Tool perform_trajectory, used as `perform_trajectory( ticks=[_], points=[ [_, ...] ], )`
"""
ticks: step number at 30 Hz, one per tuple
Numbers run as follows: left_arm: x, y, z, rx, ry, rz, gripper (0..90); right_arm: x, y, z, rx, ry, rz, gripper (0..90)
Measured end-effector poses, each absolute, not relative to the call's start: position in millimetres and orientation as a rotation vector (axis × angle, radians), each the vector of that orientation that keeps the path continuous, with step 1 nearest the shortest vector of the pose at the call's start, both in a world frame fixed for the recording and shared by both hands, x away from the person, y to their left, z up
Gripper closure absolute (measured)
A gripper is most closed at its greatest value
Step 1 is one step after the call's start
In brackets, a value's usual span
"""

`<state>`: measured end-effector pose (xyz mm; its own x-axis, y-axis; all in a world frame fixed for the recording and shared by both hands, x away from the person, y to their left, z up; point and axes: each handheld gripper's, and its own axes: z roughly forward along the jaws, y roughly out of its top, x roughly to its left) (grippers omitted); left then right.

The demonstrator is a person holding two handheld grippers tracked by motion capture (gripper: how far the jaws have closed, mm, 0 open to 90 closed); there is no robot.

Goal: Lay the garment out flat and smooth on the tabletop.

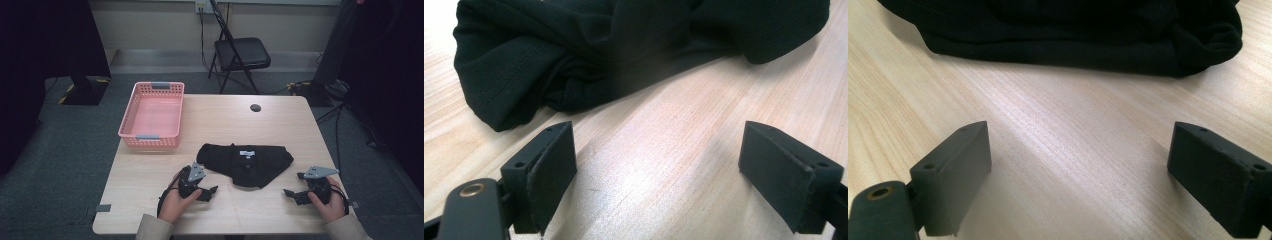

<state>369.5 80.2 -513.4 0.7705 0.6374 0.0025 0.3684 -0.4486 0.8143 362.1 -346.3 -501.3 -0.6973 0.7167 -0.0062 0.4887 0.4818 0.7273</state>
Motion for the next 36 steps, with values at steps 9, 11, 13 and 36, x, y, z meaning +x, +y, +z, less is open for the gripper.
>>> perform_trajectory(
  ticks=[9, 11, 13, 36],
  points=[
    [369.1, 80.4, -513.2, 2.085, 0.748, 0.391, 15.7, 362.5, -346.0, -501.3, 1.022, 2.422, 1.041, 9.5],
    [368.8, 80.8, -513.0, 2.082, 0.749, 0.380, 15.7, 362.8, -345.6, -501.3, 1.028, 2.419, 1.044, 9.7],
    [369.1, 80.9, -512.8, 2.076, 0.752, 0.369, 15.7, 362.9, -345.5, -501.1, 1.034, 2.416, 1.050, 10.7],
    [410.7, 48.9, -478.3, 2.002, 0.718, 0.360, 35.5, 412.9, -297.0, -477.9, 0.928, 2.385, 1.286, 45.7]
  ],
)
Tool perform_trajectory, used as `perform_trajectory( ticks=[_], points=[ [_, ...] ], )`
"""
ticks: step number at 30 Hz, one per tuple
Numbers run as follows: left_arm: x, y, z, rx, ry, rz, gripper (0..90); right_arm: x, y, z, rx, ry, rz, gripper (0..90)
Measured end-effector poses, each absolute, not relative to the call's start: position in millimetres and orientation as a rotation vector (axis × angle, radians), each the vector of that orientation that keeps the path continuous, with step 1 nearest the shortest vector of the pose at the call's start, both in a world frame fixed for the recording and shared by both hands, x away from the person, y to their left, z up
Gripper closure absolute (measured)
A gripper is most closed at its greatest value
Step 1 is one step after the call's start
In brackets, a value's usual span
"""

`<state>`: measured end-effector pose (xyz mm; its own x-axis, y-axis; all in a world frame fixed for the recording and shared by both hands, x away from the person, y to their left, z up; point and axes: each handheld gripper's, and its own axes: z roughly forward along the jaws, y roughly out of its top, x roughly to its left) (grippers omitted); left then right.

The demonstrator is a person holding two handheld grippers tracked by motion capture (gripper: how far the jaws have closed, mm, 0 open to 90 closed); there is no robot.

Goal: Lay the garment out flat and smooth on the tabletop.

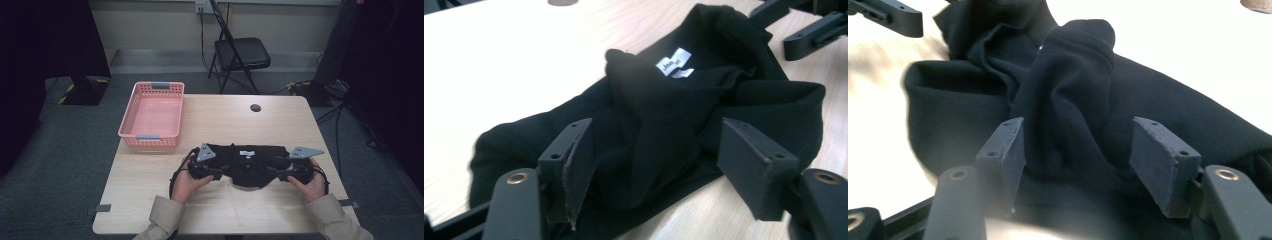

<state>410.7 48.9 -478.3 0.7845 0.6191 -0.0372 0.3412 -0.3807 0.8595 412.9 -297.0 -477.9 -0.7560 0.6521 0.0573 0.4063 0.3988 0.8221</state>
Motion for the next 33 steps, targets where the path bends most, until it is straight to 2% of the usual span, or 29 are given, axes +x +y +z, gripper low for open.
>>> perform_trajectory(
  ticks=[1, 3, 6, 7, 8, 9, 10, 11, 13, 19, 33],
  points=[
    [411.7, 47.4, -479.6, 2.014, 0.729, 0.369, 39.7, 414.0, -295.4, -478.8, 0.919, 2.394, 1.281, 48.4],
    [412.9, 46.3, -481.0, 2.019, 0.741, 0.371, 40.0, 415.3, -293.3, -480.0, 0.918, 2.398, 1.272, 49.8],
    [414.7, 42.9, -483.3, 2.042, 0.727, 0.349, 56.2, 416.1, -289.7, -483.5, 0.887, 2.435, 1.255, 68.5],
    [414.7, 42.4, -483.2, 2.041, 0.723, 0.340, 62.7, 415.5, -290.0, -483.6, 0.885, 2.440, 1.248, 71.1],
    [414.7, 42.4, -483.2, 2.041, 0.723, 0.340, 65.8, 415.1, -290.6, -483.7, 0.874, 2.445, 1.246, 75.1],
    [414.2, 41.6, -483.0, 2.046, 0.721, 0.340, 65.8, 415.1, -290.6, -483.7, 0.874, 2.445, 1.246, 75.1],
    [413.0, 40.5, -482.5, 2.063, 0.714, 0.347, 70.4, 414.3, -291.5, -483.5, 0.866, 2.450, 1.241, 77.7],
    [412.0, 39.7, -481.9, 2.069, 0.712, 0.343, 76.8, 412.1, -294.9, -482.6, 0.867, 2.446, 1.254, 84.2],
    [408.3, 39.3, -479.4, 2.078, 0.695, 0.336, 81.0, 409.9, -298.1, -481.5, 0.873, 2.451, 1.277, 86.6],
    [398.4, 40.8, -474.6, 2.079, 0.670, 0.311, 84.7, 399.0, -304.6, -478.6, 0.872, 2.459, 1.310, 87.8],
    [390.5, 51.8, -458.3, 2.017, 0.673, 0.318, 85.9, 386.8, -311.7, -465.8, 0.846, 2.439, 1.357, 87.8]
  ],
)
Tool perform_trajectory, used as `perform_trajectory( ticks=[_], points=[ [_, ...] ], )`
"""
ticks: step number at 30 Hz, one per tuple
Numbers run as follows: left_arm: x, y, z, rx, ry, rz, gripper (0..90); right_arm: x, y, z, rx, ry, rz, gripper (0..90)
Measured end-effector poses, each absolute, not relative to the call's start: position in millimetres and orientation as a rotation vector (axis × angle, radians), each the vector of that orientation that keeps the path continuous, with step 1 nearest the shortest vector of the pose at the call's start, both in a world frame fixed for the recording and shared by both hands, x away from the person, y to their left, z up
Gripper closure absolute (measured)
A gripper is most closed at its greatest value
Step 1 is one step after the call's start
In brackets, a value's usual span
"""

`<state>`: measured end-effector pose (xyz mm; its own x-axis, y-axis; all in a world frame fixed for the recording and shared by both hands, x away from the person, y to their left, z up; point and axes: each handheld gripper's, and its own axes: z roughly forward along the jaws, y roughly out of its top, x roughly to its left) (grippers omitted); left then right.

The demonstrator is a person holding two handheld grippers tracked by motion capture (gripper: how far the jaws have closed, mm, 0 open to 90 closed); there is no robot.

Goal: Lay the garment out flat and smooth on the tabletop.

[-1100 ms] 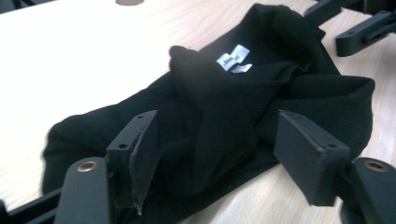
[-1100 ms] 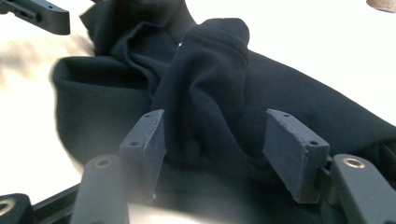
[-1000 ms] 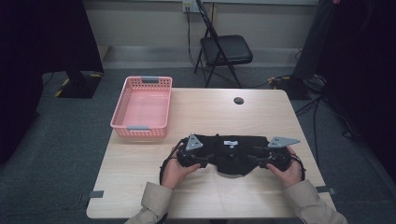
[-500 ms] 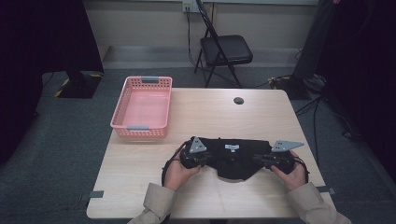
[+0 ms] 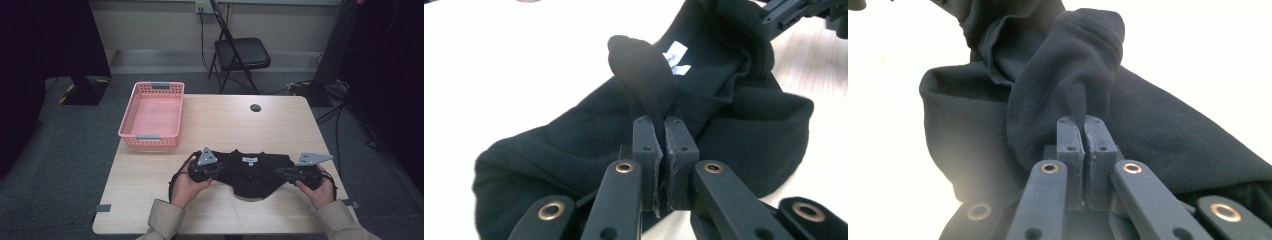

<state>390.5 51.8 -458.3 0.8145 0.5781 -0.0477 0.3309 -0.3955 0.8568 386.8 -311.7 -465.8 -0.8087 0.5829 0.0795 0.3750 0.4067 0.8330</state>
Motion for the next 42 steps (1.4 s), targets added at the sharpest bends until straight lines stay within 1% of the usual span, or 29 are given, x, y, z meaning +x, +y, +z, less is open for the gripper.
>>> perform_trajectory(
  ticks=[16, 30, 42],
  points=[
    [404.2, 49.1, -441.5, 1.977, 0.688, 0.364, 86.0, 399.0, -312.7, -443.9, 0.862, 2.388, 1.371, 87.9],
    [419.9, 41.3, -431.8, 1.964, 0.701, 0.406, 86.2, 414.0, -316.7, -436.9, 0.903, 2.363, 1.381, 87.8],
    [431.4, 44.6, -429.2, 1.941, 0.739, 0.421, 86.2, 427.8, -316.8, -434.2, 0.966, 2.324, 1.396, 87.5]
  ],
)
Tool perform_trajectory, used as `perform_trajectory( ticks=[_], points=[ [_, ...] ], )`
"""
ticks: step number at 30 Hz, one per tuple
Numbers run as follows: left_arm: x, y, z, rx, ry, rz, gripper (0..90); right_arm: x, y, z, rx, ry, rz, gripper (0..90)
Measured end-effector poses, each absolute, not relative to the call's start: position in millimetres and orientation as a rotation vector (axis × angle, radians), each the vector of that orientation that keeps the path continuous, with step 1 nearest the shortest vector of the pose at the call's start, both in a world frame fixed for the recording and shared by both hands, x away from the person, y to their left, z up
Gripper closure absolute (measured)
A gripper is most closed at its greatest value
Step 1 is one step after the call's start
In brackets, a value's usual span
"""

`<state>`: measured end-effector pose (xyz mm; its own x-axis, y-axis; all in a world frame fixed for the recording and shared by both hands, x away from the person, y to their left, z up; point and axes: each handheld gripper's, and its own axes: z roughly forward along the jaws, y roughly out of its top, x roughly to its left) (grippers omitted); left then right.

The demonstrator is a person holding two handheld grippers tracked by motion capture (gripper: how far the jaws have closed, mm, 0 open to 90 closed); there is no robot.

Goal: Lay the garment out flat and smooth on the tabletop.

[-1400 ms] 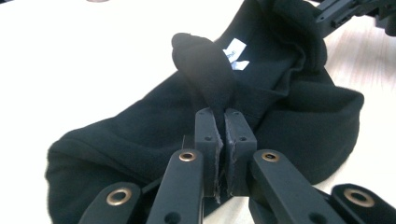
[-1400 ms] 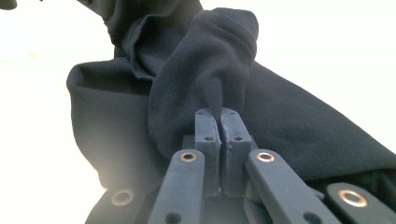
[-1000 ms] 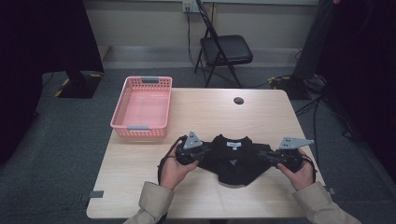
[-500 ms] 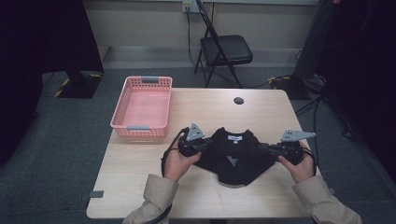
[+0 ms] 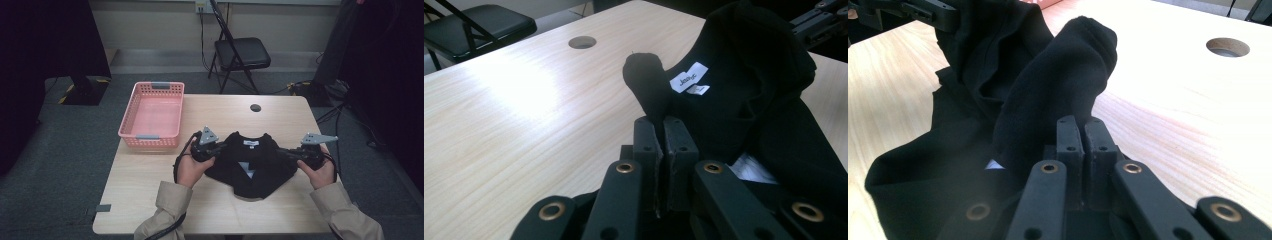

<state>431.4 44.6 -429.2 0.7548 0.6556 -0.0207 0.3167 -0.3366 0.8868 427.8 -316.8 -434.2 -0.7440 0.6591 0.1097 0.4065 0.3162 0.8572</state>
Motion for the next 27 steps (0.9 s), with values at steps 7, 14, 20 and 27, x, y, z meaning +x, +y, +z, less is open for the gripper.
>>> perform_trajectory(
  ticks=[7, 14, 20, 27],
  points=[
    [448.9, 40.8, -425.6, 1.944, 0.751, 0.428, 86.2, 440.9, -315.8, -433.2, 0.989, 2.315, 1.371, 87.5],
    [491.2, 27.1, -419.3, 1.828, 0.906, 0.566, 52.9, 499.7, -313.1, -413.2, 1.205, 2.064, 1.339, 55.2],
    [478.0, 24.4, -428.0, 1.902, 0.859, 0.502, 33.3, 482.6, -306.5, -412.2, 1.104, 2.127, 1.323, 29.5],
    [445.6, 33.7, -443.3, 1.944, 0.828, 0.429, 25.4, 439.7, -308.0, -436.7, 1.004, 2.229, 1.265, 18.3]
  ],
)
